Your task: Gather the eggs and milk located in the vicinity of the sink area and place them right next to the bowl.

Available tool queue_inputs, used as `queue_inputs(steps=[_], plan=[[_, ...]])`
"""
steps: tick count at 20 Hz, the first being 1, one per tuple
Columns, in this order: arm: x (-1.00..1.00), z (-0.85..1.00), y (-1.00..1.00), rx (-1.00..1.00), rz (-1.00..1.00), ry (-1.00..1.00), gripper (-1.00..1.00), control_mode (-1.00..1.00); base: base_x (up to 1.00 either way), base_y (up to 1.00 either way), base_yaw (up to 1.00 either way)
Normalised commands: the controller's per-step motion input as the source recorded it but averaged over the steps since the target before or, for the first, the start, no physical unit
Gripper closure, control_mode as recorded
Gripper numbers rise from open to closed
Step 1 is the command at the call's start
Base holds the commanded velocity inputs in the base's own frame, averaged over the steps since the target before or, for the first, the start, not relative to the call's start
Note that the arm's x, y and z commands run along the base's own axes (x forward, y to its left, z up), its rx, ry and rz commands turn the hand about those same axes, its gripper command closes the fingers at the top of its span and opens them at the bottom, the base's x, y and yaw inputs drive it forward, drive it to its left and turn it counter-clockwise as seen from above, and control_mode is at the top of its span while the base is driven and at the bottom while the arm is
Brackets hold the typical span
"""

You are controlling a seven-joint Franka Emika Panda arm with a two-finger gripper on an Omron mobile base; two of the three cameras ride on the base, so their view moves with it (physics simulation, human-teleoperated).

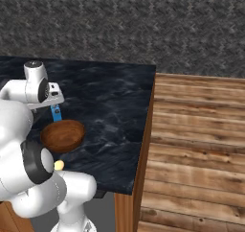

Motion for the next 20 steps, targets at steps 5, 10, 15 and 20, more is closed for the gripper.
queue_inputs(steps=[5,10,15,20], plan=[[0.09,0.0,0.0,0.0,0.0,0.0,-1.0,-1.0,0.0,0.0,0.0],[0.23,0.0,0.08,0.0,0.0,0.0,-1.0,-1.0,0.0,0.0,0.0],[0.27,-0.03,0.12,0.0,0.0,0.0,-1.0,-1.0,0.0,0.0,0.0],[0.24,-0.09,0.1,0.0,0.0,0.0,-1.0,-1.0,0.0,0.0,0.0]])
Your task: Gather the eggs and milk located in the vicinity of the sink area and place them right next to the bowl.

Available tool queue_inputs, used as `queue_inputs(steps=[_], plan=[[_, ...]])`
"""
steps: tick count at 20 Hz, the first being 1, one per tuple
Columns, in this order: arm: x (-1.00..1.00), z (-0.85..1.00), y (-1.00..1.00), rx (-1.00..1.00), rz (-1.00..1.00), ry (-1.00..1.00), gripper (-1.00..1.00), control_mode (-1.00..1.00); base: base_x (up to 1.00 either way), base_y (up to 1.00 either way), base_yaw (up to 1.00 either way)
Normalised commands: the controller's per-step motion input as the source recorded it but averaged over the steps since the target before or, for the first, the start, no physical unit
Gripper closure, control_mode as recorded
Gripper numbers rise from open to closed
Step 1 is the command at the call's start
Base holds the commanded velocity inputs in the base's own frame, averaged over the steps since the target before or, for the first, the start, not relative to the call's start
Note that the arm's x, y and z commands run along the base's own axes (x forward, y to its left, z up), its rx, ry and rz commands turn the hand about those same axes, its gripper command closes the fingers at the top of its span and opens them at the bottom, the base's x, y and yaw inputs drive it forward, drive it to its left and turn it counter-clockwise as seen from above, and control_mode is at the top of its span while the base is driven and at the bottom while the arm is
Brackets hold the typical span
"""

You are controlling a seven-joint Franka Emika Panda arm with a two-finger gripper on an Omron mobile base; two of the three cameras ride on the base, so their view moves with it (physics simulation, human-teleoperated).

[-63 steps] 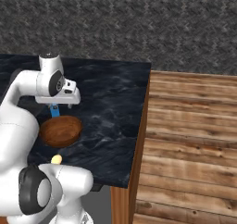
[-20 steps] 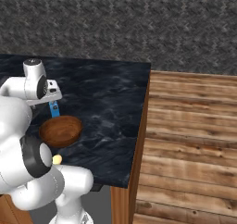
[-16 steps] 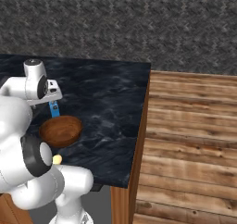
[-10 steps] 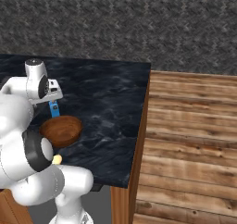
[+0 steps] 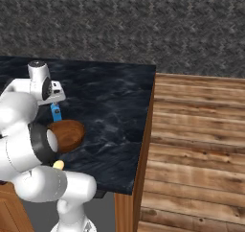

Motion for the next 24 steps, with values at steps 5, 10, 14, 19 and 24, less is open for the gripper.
queue_inputs(steps=[5,10,14,19,24], plan=[[0.19,-0.15,0.04,0.0,0.0,0.0,-1.0,-1.0,0.0,0.0,0.0],[0.21,-0.15,0.05,0.0,0.0,0.0,-1.0,-1.0,0.0,0.0,0.0],[0.26,-0.13,0.16,0.0,0.0,0.0,-1.0,-1.0,0.0,0.0,0.0],[0.23,-0.1,0.11,0.0,0.0,0.0,-1.0,-1.0,0.0,0.0,0.0],[0.2,-0.1,0.03,0.0,0.0,0.0,-1.0,-1.0,0.0,0.0,0.0]])
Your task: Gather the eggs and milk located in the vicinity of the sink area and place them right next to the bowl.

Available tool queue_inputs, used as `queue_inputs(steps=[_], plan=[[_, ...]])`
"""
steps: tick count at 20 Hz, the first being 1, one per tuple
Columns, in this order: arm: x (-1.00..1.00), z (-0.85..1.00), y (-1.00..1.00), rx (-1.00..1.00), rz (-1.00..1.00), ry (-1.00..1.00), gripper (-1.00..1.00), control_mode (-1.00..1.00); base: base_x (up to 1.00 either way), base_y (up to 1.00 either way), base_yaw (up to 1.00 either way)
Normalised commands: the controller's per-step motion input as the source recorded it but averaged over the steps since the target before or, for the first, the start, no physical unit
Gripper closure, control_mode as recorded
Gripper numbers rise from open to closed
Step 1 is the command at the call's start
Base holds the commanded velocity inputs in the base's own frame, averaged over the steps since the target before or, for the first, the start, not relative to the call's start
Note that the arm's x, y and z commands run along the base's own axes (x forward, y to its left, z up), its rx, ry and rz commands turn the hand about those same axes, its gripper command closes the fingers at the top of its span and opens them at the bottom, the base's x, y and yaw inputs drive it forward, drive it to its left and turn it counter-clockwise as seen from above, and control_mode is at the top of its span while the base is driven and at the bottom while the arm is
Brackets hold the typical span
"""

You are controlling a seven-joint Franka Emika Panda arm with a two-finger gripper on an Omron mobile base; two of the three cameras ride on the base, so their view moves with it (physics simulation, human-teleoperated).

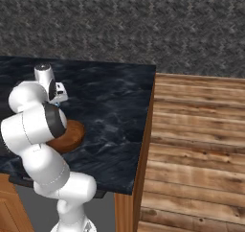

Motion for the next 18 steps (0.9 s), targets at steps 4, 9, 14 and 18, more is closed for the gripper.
queue_inputs(steps=[4,9,14,18], plan=[[0.22,-0.12,0.07,0.0,0.0,0.0,-1.0,-1.0,0.0,0.0,0.0],[0.25,-0.13,0.13,0.0,0.0,0.0,-1.0,-1.0,0.0,0.0,0.0],[0.23,-0.12,0.1,0.0,0.0,0.0,-1.0,-1.0,0.0,0.0,0.0],[0.13,-0.15,0.0,0.0,0.0,0.0,-1.0,-1.0,0.0,0.0,0.0]])
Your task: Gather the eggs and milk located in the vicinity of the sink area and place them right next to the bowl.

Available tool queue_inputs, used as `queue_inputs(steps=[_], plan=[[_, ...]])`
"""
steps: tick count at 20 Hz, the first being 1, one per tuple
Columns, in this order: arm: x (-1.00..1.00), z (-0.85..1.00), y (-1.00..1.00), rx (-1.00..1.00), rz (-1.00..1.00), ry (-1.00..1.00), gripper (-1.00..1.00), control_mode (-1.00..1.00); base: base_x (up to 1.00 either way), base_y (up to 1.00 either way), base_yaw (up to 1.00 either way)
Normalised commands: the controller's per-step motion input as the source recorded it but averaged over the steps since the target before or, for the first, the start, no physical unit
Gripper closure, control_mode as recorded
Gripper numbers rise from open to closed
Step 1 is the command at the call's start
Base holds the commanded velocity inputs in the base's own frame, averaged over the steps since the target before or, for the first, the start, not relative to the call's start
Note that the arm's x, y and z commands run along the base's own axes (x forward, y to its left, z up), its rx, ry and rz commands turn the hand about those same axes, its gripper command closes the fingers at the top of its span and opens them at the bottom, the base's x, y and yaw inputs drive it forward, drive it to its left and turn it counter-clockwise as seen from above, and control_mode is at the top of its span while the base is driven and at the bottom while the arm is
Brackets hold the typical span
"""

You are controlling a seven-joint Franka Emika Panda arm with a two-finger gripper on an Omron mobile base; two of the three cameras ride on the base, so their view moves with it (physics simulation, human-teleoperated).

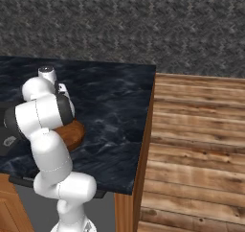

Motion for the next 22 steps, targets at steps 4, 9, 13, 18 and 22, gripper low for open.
queue_inputs(steps=[4,9,13,18,22], plan=[[0.11,-0.17,0.0,0.0,0.0,0.0,-1.0,-1.0,0.0,0.0,0.0],[0.15,-0.16,0.02,0.0,0.0,0.0,-1.0,-1.0,0.0,0.0,0.0],[0.14,-0.18,0.01,0.0,0.0,0.0,-1.0,-1.0,0.0,0.0,0.0],[0.04,-0.28,0.03,0.0,0.0,0.0,-1.0,-1.0,0.0,0.0,0.0],[0.0,-0.35,0.0,0.0,0.0,0.0,-1.0,-1.0,0.0,0.0,0.0]])
